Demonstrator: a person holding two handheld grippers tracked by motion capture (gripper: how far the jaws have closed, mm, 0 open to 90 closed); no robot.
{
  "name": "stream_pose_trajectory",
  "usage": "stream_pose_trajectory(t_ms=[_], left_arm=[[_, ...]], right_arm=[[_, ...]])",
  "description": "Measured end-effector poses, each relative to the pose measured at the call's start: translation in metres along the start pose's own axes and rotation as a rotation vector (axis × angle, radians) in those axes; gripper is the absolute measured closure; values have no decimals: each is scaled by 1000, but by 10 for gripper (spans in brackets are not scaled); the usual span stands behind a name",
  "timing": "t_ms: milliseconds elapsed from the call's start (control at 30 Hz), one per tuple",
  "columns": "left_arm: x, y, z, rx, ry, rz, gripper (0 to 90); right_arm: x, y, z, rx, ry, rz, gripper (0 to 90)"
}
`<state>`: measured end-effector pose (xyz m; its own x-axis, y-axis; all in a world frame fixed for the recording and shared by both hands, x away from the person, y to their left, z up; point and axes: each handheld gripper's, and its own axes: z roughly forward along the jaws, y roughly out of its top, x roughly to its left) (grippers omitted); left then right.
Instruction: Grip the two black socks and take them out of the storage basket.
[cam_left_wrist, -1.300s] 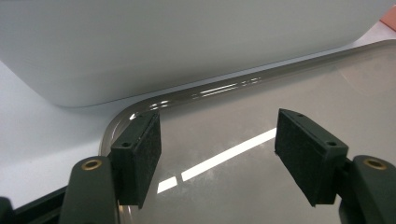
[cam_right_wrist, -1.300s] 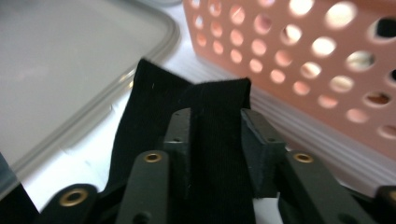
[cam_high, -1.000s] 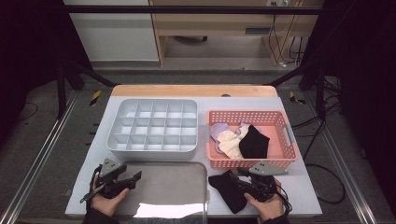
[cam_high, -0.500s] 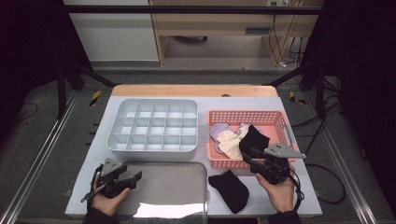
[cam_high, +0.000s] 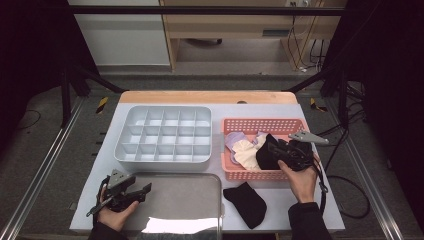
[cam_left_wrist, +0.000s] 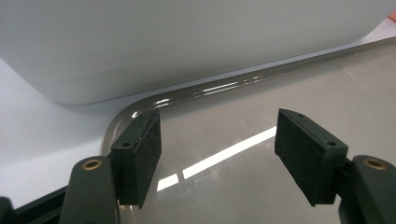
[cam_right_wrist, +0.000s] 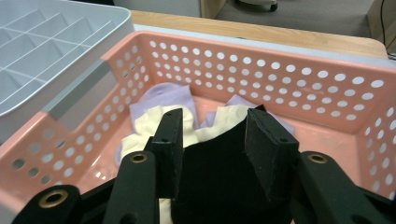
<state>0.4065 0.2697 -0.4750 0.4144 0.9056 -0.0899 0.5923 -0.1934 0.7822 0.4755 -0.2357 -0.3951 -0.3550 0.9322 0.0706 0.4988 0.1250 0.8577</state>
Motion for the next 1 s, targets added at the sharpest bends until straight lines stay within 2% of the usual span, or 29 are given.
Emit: stream_pose_trajectory(t_ms=[167,333,533,567,600,633,733,1000], left_arm=[[0,0,0,-1,-1,2,311],[0,0,-1,1,-5,8,311],[-1,1,-2,-9,-7,4,312],[-1,1,-2,-9,-6,4,312],[-1,1,-2,-9,-6,3,312],[-1,1,-2,-9,-6,3,312],[-1,1,-1,-8,-4,3,311],[-1,1,-1,-6,-9,4,312]], right_arm=[[-8,0,14,29,-37,39,560],[-4,-6,18,79,-70,9,538],[-4,-12,14,119,-126,12,498],[-5,-13,14,115,-125,17,491],[-7,-15,14,104,-119,36,483],[-10,-17,15,115,-114,61,478],[-15,-21,17,138,-132,57,459],[-18,-25,20,163,-106,126,394]])
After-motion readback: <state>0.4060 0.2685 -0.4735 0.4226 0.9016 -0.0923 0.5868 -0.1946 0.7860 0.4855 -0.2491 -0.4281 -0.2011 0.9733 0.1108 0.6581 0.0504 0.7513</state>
